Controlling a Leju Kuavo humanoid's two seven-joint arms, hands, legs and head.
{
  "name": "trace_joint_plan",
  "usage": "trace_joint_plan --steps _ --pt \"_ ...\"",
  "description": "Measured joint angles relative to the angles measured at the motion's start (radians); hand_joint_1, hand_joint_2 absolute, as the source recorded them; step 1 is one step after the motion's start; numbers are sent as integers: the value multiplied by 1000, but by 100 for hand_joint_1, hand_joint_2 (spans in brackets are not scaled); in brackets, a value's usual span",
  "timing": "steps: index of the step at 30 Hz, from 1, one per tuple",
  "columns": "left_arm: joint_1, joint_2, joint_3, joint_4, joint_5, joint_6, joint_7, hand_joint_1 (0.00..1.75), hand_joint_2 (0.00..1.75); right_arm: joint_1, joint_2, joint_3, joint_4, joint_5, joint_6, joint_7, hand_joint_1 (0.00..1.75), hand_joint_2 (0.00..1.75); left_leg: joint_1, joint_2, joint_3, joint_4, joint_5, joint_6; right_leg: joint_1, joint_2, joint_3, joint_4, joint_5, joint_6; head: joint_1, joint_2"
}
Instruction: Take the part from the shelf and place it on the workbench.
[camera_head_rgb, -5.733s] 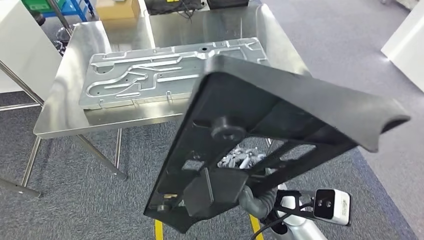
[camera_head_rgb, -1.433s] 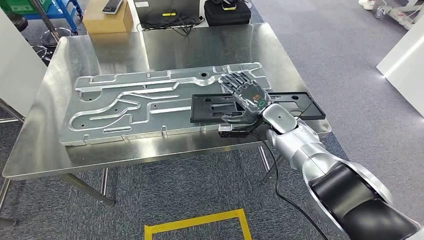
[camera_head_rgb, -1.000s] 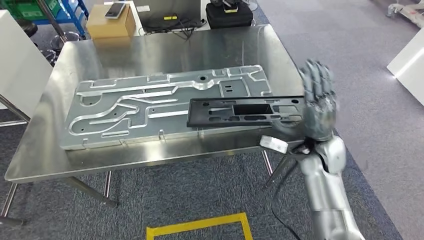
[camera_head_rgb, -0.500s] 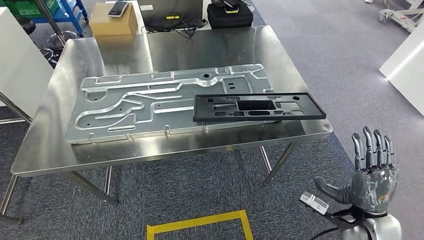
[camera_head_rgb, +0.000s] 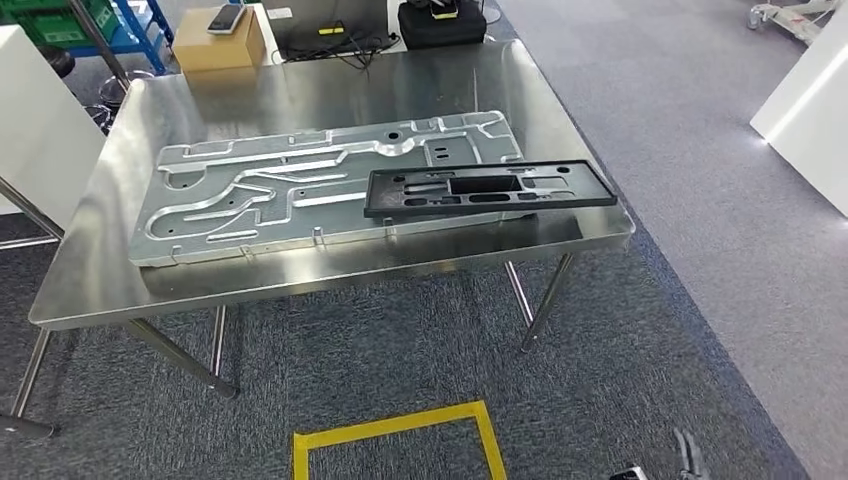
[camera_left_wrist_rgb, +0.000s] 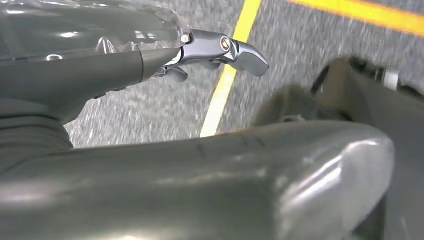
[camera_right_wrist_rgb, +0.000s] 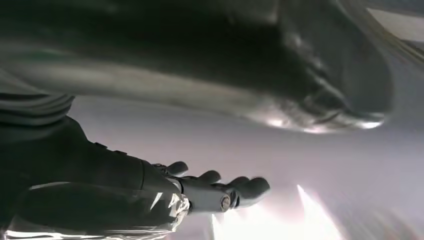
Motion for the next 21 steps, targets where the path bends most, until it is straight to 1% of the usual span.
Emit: trace_joint_plan --steps 1,2,3,4,5,6,7,8,9,10,11,12,13,14,15,16,17,18,19,20,21 --pt "1 -1 0 0 -3 2 1 0 0 -16 -2 -29 92 -8 51 51 0 0 1 0 -14 54 -56 -2 1 -1 -12 0 10 -5 0 0" --pt "1 -2 0 0 -7 3 2 0 0 -28 -4 -57 176 -15 96 107 0 0 1 0 -27 119 -106 -4 3 -2 -26 1 20 -8 0 0" --pt "2 -3 0 0 -9 5 3 0 0 -38 -5 -79 237 -21 127 160 0 0 1 0 -34 178 -135 -6 5 -4 -39 3 30 -10 0 0" --pt "2 -3 0 0 -10 5 3 0 0 -49 -5 -99 291 -24 156 216 0 0 1 0 -30 217 -139 -6 7 -7 -54 6 40 -11 0 0" --pt "2 -4 0 0 -10 5 3 0 0 -59 -4 -117 339 -27 186 276 0 0 0 0 -11 224 -121 -5 9 -11 -70 10 49 -11 0 0" --pt "2 -4 0 0 -10 5 4 0 0 -67 -4 -133 379 -28 215 337 0 0 0 3 24 195 -93 -2 11 -17 -85 16 56 -11 0 0" --pt "0 -5 0 0 -10 4 4 0 0 -73 -4 -148 413 -29 238 389 0 0 -3 8 75 137 -71 3 13 -21 -98 22 62 -10 0 0" --pt "-2 -5 -1 0 -10 3 5 0 0 -76 -4 -157 434 -29 252 422 0 0 -5 14 118 82 -58 9 14 -24 -106 26 66 -9 0 0" --pt "-4 -5 -1 0 -10 3 5 0 0 -78 -4 -163 447 -30 259 441 0 0 -6 20 151 39 -55 13 15 -26 -111 29 69 -7 0 0" --pt "-5 -5 -1 0 -10 3 6 0 0 -79 -4 -166 453 -30 261 448 0 0 -8 23 169 15 -58 16 15 -26 -113 31 71 -6 0 0" --pt "-6 -5 -1 0 -10 3 6 0 0 -79 -3 -167 454 -31 261 449 0 0 -8 24 174 9 -60 16 15 -27 -113 31 71 -6 0 0" --pt "-7 -5 -1 0 -11 3 6 0 0 -81 -3 -171 462 -34 265 456 0 0 -10 25 191 -20 -70 18 16 -29 -115 32 73 -3 0 0" --pt "-8 -4 -2 0 -10 3 8 0 0 -87 -2 -184 480 -37 275 476 0 0 -13 25 204 -49 -74 23 15 -34 -118 33 81 3 0 0" --pt "-8 -4 -2 0 -10 2 10 0 0 -95 -3 -198 500 -38 288 497 0 0 -14 27 211 -78 -72 30 14 -34 -124 36 84 12 0 0" --pt "-9 -3 -4 0 -10 2 12 0 0 -104 -3 -212 520 -37 302 518 0 0 -14 29 212 -104 -66 38 13 -31 -133 49 71 22 0 0" --pt "-10 -3 -5 0 -10 2 15 0 0 -112 -4 -223 536 -33 315 534 0 0 -14 29 196 -105 -49 47 10 -23 -143 77 40 30 0 0" --pt "-12 -3 -5 0 -10 1 17 0 0 -115 -5 -225 544 -28 324 537 0 0 -11 30 181 -108 -33 53 7 -13 -157 124 -12 36 0 0" --pt "-14 -3 -6 0 -10 2 19 0 0 -117 -5 -227 550 -25 331 540 0 0 -11 28 165 -107 -21 56 5 -7 -170 185 -65 41 0 0" --pt "-14 -3 -6 0 -9 2 21 0 0 -119 -5 -228 557 -21 338 542 0 0 -11 27 148 -105 -10 56 2 -5 -180 246 -101 44 0 0" --pt "-15 -3 -8 0 -8 2 23 0 0 -121 -5 -228 562 -18 344 544 0 0 -11 27 131 -101 2 53 0 -4 -182 291 -113 47 0 0" --pt "-15 -4 -10 0 -8 2 24 0 0 -123 -5 -228 566 -14 350 547 0 0 -10 27 112 -96 13 50 -3 -4 -171 307 -100 50 0 0"
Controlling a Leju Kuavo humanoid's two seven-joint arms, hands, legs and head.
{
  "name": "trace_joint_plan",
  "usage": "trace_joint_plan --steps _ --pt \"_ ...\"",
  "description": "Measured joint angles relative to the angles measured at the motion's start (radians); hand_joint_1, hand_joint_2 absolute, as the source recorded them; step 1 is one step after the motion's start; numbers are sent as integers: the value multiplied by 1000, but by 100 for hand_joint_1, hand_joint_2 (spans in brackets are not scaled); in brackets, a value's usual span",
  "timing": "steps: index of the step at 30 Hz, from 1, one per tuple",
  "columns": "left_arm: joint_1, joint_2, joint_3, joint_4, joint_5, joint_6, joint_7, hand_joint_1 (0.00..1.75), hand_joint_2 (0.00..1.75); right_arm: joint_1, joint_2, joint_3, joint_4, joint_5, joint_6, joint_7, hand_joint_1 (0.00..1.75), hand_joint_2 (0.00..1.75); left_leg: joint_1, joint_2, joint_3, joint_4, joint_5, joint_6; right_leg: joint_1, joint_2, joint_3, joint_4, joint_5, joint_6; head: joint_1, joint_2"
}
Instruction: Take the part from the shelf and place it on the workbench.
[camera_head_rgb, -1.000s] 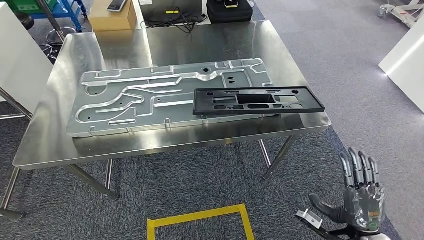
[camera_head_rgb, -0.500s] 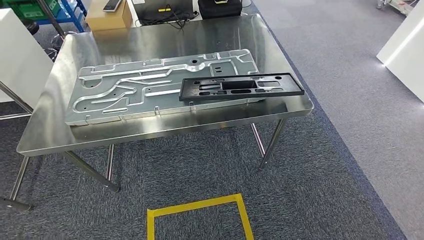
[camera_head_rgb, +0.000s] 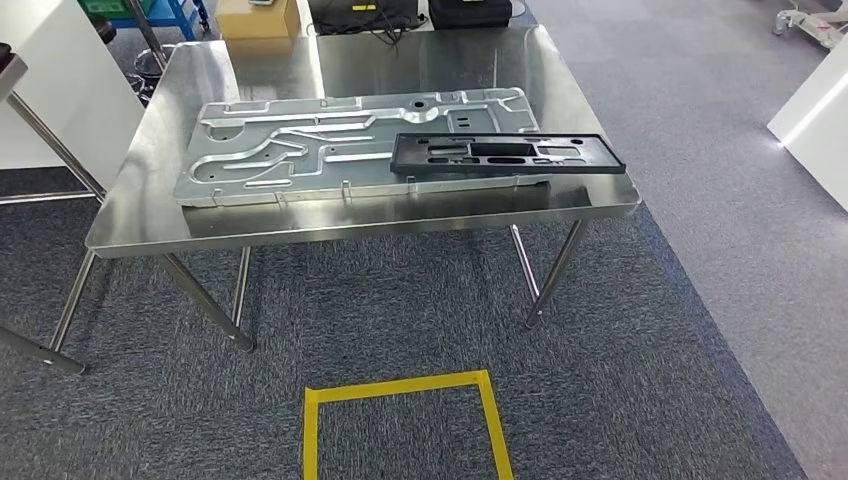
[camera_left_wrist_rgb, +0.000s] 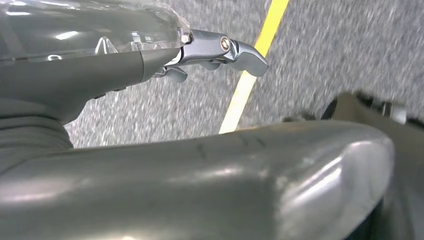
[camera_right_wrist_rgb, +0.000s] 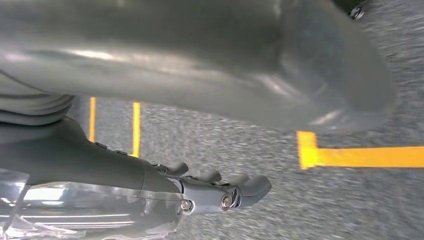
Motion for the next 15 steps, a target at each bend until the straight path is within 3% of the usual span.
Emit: trace_joint_plan --steps 1,2,3,5,6,8,9,10,11,13,14,15 --pt "-1 -1 -4 0 0 0 1 0 0 -2 0 0 3 2 4 5 0 0 1 0 -19 7 10 -4 -3 0 27 -17 29 3 0 0" --pt "-3 -3 -8 0 0 0 3 0 0 -4 -1 -1 5 3 6 9 0 0 3 0 -38 16 18 -8 -6 0 70 -65 59 6 0 0" --pt "-5 -4 -13 0 0 1 4 0 0 -7 -1 -2 6 4 8 14 0 0 4 0 -56 26 26 -14 -8 1 124 -137 72 8 0 0" --pt "-10 -6 -19 0 0 2 8 0 0 -11 -1 -4 9 4 11 23 0 0 3 -1 -78 43 38 -26 -6 4 205 -264 55 1 0 0" --pt "-12 -6 -21 0 0 2 11 0 0 -13 -1 -4 11 5 13 26 0 0 2 -1 -84 47 46 -32 -4 6 221 -296 43 -6 0 0" --pt "-15 -6 -27 0 0 1 15 0 0 -13 -1 -6 15 6 20 33 0 0 5 -1 -88 45 62 -45 -1 4 213 -301 49 -24 0 0" --pt "-16 -7 -32 0 0 0 18 0 0 -14 0 -6 18 7 25 37 0 0 7 -3 -93 50 56 -51 -1 2 204 -300 59 -34 0 0" --pt "-15 -7 -37 0 -1 -2 20 0 0 -14 0 -7 20 8 29 42 0 0 9 -5 -101 68 30 -56 0 0 193 -300 70 -43 0 0" --pt "-15 -8 -41 0 -3 -4 23 0 0 -15 0 -7 21 10 33 45 0 0 11 -9 -114 103 -15 -59 -1 -3 180 -300 82 -51 0 0" --pt "-16 -9 -45 0 -9 -7 28 0 0 -15 0 -8 23 16 40 50 0 0 11 -14 -138 220 -125 -63 3 -5 151 -299 105 -59 0 0" --pt "-17 -9 -46 0 -12 -8 31 0 0 -15 0 -8 23 19 42 53 0 0 11 -16 -144 279 -157 -63 6 -5 135 -297 117 -60 0 0" --pt "-17 -9 -48 0 -13 -11 33 0 0 -15 0 -8 23 21 45 56 0 0 11 -17 -140 321 -165 -62 9 -5 118 -294 129 -61 0 0"
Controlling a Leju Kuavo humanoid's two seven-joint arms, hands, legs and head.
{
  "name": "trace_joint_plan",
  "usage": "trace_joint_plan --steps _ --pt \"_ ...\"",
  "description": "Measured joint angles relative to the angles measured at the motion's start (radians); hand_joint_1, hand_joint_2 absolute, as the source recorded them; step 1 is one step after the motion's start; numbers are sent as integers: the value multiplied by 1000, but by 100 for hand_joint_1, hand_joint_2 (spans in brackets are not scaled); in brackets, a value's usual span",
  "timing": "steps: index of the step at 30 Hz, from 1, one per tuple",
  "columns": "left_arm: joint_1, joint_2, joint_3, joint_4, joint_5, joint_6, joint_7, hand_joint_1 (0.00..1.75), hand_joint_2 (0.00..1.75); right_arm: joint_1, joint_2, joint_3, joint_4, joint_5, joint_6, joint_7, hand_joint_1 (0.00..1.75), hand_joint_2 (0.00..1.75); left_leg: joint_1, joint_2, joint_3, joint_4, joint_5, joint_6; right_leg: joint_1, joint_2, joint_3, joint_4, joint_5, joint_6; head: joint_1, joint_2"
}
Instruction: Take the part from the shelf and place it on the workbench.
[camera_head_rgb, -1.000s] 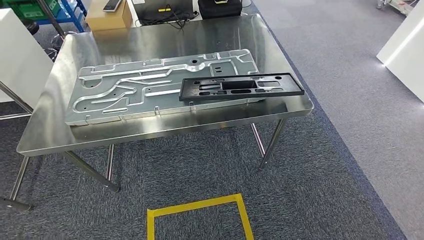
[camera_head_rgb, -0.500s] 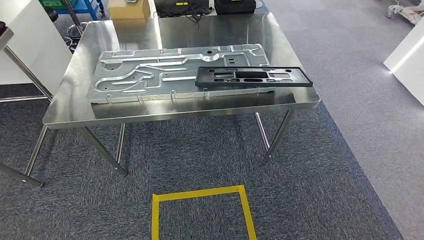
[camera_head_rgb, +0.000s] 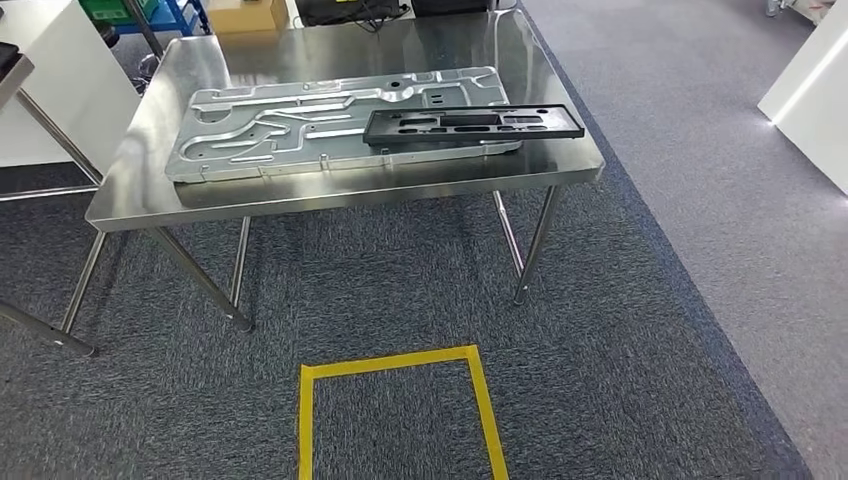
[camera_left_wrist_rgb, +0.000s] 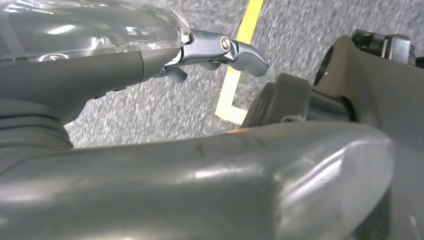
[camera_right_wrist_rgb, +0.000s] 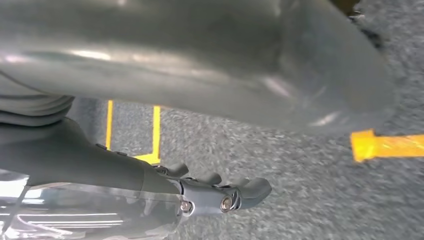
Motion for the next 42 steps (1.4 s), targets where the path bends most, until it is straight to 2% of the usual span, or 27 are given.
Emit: trace_joint_plan --steps 2,4,6,7,9,10,12,14,15,16,17,19,21,22,24,25,26,29,30,31,32,34,36,37,38,40,42 --pt "-1 0 -3 0 0 -7 3 0 0 -1 0 0 0 1 5 5 0 0 -2 0 48 -10 44 10 7 0 -36 8 22 0 0 0" --pt "-4 -1 -5 0 0 -12 5 0 0 -2 3 0 1 1 12 7 0 0 -9 -1 156 -139 77 29 13 1 -65 14 42 2 0 0" --pt "-10 -1 -11 0 0 -22 14 0 0 -3 6 0 2 2 23 7 0 0 -19 -1 251 -282 58 45 15 -2 -80 17 61 11 0 0" --pt "-12 -1 -15 0 0 -31 21 0 0 -3 8 0 2 4 29 6 0 0 -23 -1 271 -321 48 51 13 -3 -84 16 70 16 0 0" --pt "-12 -3 -22 0 1 -51 36 0 0 -2 7 0 2 10 37 5 0 0 -25 1 264 -339 60 61 8 -4 -89 16 84 29 0 0" --pt "-11 -4 -24 0 1 -58 42 0 0 -2 7 0 3 13 40 4 0 0 -24 4 256 -342 72 69 6 -1 -95 25 70 35 0 0" --pt "-10 -7 -31 0 1 -65 56 0 0 -1 7 0 3 16 45 3 0 0 -20 8 231 -346 99 81 2 4 -117 96 -17 45 0 0" --pt "-9 -9 -42 0 0 -65 75 0 0 -1 7 0 4 19 49 -2 0 0 -20 8 198 -342 122 85 -3 7 -142 219 -114 54 0 0" --pt "-8 -11 -48 0 0 -62 87 0 0 -1 7 1 4 21 50 -5 0 0 -20 8 181 -338 133 83 -5 7 -146 268 -128 58 0 0" --pt "-8 -14 -55 0 0 -60 99 0 0 -1 5 1 5 25 50 -8 0 0 -19 8 162 -332 143 81 -8 7 -137 291 -117 62 0 0" --pt "-8 -19 -61 0 0 -55 111 0 0 -1 3 1 5 29 51 -11 0 0 -18 8 143 -324 152 78 -10 7 -112 281 -88 65 0 0" --pt "-8 -28 -71 0 0 -46 129 0 0 -3 -3 1 5 36 53 -15 0 0 -17 9 105 -302 166 71 -15 7 -17 170 -44 66 0 0" --pt "-7 -36 -77 0 0 -34 141 0 0 -5 -8 1 5 42 54 -22 0 0 -18 8 80 -281 176 61 -12 9 71 38 -60 59 0 0" --pt "-6 -39 -79 0 0 -30 144 0 0 -5 -9 1 5 46 54 -26 0 0 -19 8 72 -276 183 55 -9 10 90 3 -74 52 0 0" --pt "-3 -42 -85 0 0 -24 147 0 0 -4 -10 2 5 50 53 -31 0 0 -19 8 64 -275 196 42 -8 8 84 -13 -70 35 0 0" --pt "-1 -43 -89 0 0 -23 148 0 0 -4 -10 2 5 51 53 -33 0 0 -17 5 59 -268 187 36 -9 7 76 -14 -60 26 0 0" --pt "1 -44 -92 0 1 -22 148 0 0 -4 -9 2 6 51 52 -36 0 0 -16 2 49 -248 159 31 -11 4 66 -15 -50 18 0 0" --pt "3 -44 -95 0 1 -19 145 0 0 -4 -10 2 6 51 50 -46 0 0 -9 -3 9 -87 16 18 -9 -2 30 -14 -19 6 0 0" --pt "3 -44 -96 0 1 -18 144 0 0 -3 -10 2 6 51 51 -48 0 0 -8 -2 4 -32 -7 16 -8 -3 14 -11 -8 5 0 0" --pt "3 -44 -96 0 1 -16 143 0 0 -3 -10 2 6 51 53 -49 0 0 -7 -3 11 -1 -6 15 -7 -2 -2 -8 2 6 0 0" --pt "3 -44 -96 0 1 -13 143 0 0 -3 -10 2 6 51 57 -51 0 0 -7 -3 32 -4 16 15 -7 -2 -18 -3 11 8 0 0" --pt "1 -44 -96 0 1 -8 143 0 0 -5 -10 2 6 51 65 -58 0 0 -6 -3 123 -108 64 22 -7 -1 -48 7 27 13 0 0" --pt "-1 -43 -97 0 0 -4 142 0 0 -8 -9 2 6 52 71 -64 0 0 -10 -4 226 -256 65 32 -4 -1 -67 16 42 22 0 0" --pt "-2 -42 -97 0 0 -3 142 0 0 -9 -8 2 7 53 73 -65 0 0 -13 -5 255 -303 55 36 -4 -2 -73 18 51 28 0 0" --pt "-2 -42 -97 0 0 -2 142 0 0 -9 -8 2 8 54 75 -66 0 0 -16 -5 263 -326 51 41 -4 -2 -78 18 60 33 0 0" --pt "0 -41 -100 0 1 -2 140 0 0 -9 -8 2 9 60 81 -65 0 0 -13 -3 248 -334 64 55 -5 -1 -88 21 63 45 0 0" --pt "1 -40 -102 0 0 0 138 0 0 -10 -8 3 9 65 86 -60 0 0 -9 2 227 -338 86 71 -6 4 -110 74 -1 52 0 0"
